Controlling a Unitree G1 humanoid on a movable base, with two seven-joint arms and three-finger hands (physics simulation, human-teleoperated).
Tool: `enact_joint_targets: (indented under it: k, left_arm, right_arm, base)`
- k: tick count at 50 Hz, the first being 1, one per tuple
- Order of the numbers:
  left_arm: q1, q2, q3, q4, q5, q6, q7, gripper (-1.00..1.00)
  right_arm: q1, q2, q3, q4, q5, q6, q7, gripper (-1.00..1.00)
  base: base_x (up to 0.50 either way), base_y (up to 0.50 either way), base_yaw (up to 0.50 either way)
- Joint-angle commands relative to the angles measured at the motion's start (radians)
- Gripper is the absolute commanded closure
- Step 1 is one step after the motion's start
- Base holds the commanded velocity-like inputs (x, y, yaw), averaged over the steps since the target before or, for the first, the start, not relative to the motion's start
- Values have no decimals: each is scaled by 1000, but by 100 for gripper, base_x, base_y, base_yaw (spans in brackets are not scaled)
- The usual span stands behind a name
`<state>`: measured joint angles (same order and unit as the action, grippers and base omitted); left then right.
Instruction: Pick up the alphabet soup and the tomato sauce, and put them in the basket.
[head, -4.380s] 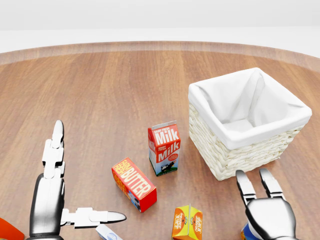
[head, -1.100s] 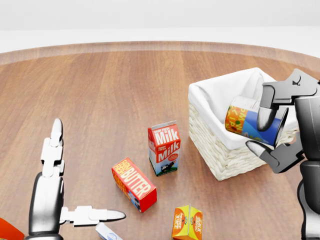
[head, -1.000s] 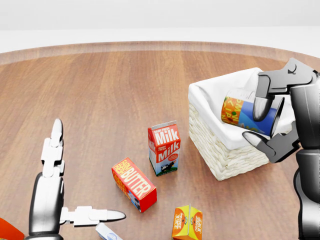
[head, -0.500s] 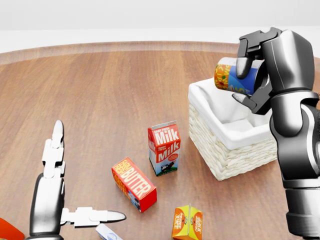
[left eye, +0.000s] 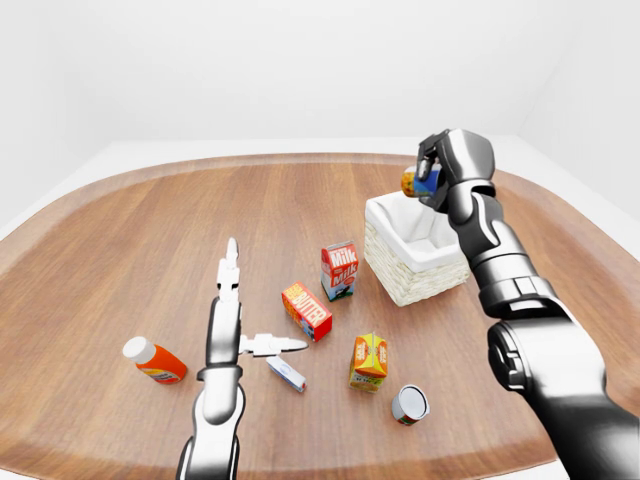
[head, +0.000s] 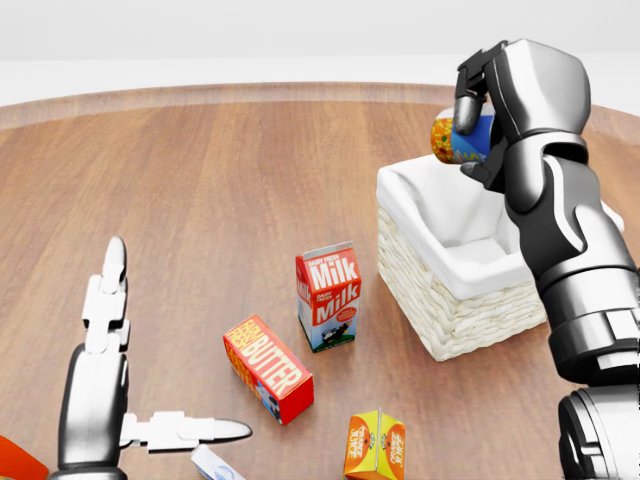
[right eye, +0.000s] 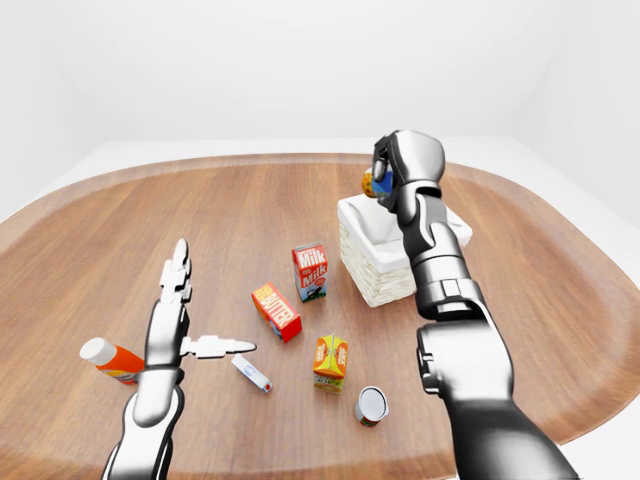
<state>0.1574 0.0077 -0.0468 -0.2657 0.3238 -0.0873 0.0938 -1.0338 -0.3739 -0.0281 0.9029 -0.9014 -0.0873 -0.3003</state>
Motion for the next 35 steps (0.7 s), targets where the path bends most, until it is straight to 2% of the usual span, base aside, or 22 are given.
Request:
enact_joint_targets:
  k: [1, 14, 35]
  left_arm:
    - [0, -1, 7, -7, -18, 0, -2, -100]
    - [6, 0, 4, -6, -15, 0, -1, -100]
    - [10, 0, 1, -3, -10, 0, 1, -100]
  right_arm:
    - [-148, 13, 44, 295, -95, 0, -114, 100]
    - [-207, 28, 47, 399, -139, 0, -117, 100]
    - [-206, 39, 40, 443, -198, 0, -83, 100]
  base:
    - [0, 0, 0]
    - [0, 0, 0]
    - [0, 0, 0]
